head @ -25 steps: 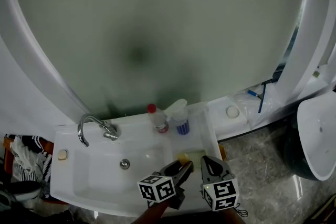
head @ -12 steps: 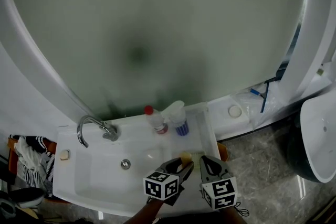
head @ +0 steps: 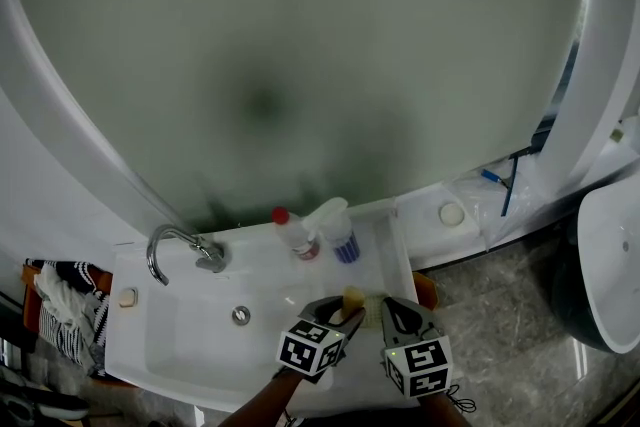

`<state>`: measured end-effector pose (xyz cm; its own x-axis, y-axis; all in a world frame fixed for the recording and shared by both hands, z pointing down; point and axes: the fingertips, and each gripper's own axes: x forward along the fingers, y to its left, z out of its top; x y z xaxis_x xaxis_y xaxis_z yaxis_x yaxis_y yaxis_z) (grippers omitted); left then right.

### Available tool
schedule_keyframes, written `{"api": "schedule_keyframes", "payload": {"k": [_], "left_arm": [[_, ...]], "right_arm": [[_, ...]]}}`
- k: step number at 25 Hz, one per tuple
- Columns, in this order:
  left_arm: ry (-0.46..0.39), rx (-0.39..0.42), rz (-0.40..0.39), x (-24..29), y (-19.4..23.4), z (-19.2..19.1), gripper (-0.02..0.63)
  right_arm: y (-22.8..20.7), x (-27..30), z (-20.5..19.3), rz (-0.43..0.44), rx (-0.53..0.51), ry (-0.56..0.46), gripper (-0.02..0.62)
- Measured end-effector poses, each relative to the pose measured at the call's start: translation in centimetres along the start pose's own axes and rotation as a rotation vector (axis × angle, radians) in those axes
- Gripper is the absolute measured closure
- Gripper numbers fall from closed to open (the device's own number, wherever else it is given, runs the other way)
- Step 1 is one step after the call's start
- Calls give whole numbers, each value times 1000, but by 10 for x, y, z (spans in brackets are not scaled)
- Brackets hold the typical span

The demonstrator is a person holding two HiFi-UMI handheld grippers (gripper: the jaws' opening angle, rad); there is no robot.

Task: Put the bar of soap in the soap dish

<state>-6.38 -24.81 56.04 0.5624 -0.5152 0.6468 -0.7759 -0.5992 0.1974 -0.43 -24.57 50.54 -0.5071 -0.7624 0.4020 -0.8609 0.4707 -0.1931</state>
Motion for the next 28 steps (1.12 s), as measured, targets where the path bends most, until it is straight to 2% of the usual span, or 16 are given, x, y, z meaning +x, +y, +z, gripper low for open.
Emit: {"api": "schedule_keyframes", "payload": {"k": [4,10,18,23,28], "left_arm": [[55,101,4,9,-1,-2,422],[135,294,13,20,-5,-5,422],[240,452,-7,32,-10,-15,423],[294,515,-22,38,-11,-22,423],[363,612,-29,43,-10,-31,423]], "right_arm": [[-4,2,-2,6,9,2,584],[-12,5,-5,15,30,13,584],[-24,3,-5,16,46,12,584],[-27,4,-6,22,52,14,584],[-31,5,-8,31,55,20,584]]}}
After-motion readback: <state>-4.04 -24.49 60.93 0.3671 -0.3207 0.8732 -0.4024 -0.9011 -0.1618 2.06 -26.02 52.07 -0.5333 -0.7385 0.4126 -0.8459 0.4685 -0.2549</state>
